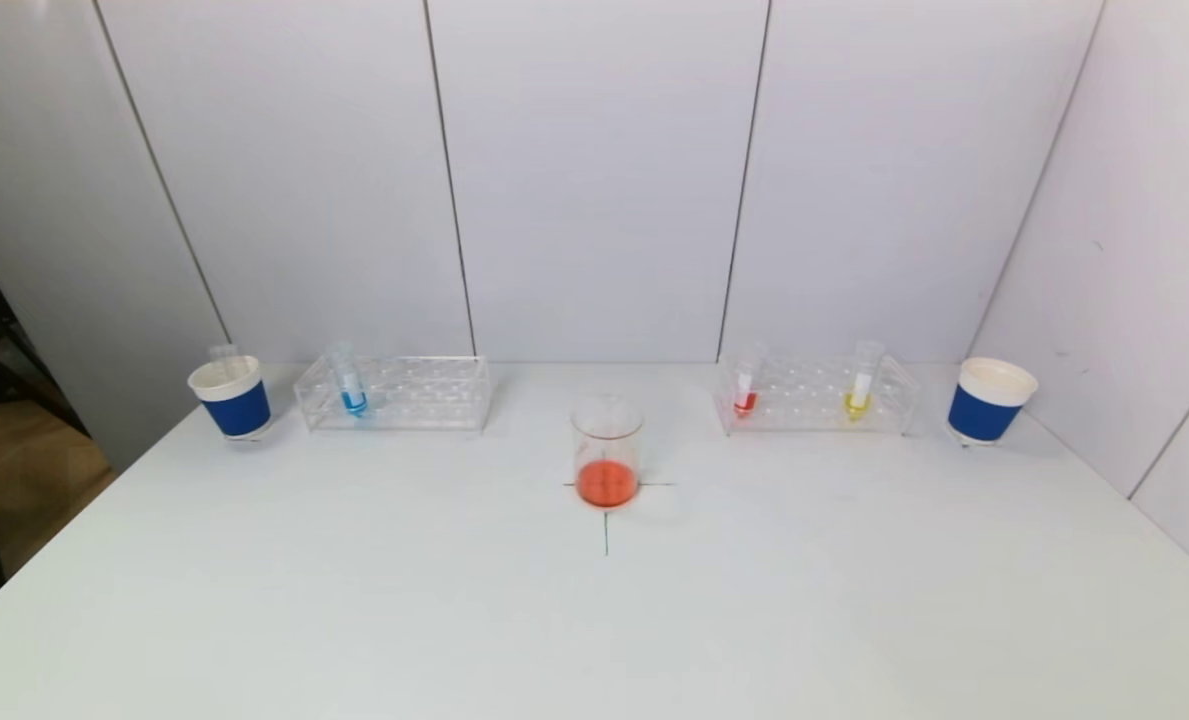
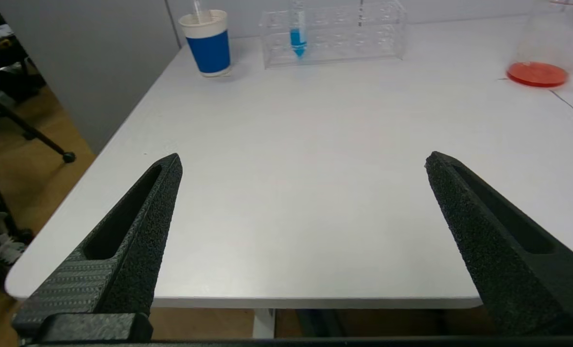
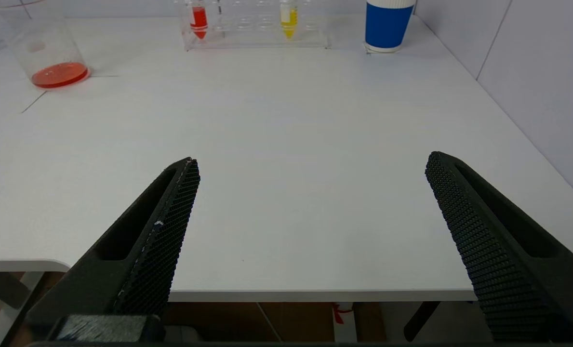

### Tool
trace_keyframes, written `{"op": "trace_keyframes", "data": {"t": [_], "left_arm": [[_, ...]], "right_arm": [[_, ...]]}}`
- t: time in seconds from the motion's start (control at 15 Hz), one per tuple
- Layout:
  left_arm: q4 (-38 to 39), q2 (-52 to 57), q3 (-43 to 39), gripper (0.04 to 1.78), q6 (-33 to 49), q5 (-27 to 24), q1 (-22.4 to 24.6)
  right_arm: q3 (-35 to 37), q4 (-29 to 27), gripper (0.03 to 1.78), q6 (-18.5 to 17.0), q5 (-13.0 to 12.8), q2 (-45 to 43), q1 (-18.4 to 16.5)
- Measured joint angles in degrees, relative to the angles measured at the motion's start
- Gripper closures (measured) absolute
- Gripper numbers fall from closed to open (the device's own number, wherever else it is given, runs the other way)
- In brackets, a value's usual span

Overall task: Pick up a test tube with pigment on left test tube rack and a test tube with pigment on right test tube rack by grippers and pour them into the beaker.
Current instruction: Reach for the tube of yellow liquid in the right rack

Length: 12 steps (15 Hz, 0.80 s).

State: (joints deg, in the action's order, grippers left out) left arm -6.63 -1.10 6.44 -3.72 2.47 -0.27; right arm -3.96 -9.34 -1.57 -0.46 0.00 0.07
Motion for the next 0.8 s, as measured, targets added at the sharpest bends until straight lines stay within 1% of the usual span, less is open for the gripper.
{"op": "trace_keyframes", "data": {"t": [0.13,0.27,0.8], "left_arm": [[2.41,0.80,-3.72,0.06,-0.44,-2.27,0.00],[5.64,1.12,-5.69,0.06,-1.71,-4.34,0.00],[6.08,1.19,-6.44,0.06,0.11,-3.68,0.00]], "right_arm": [[0.00,0.02,0.10,0.01,0.00,0.00,0.00],[0.00,0.05,0.10,0.01,-0.02,0.00,0.00],[0.00,0.05,0.10,0.00,0.00,0.00,0.00]]}}
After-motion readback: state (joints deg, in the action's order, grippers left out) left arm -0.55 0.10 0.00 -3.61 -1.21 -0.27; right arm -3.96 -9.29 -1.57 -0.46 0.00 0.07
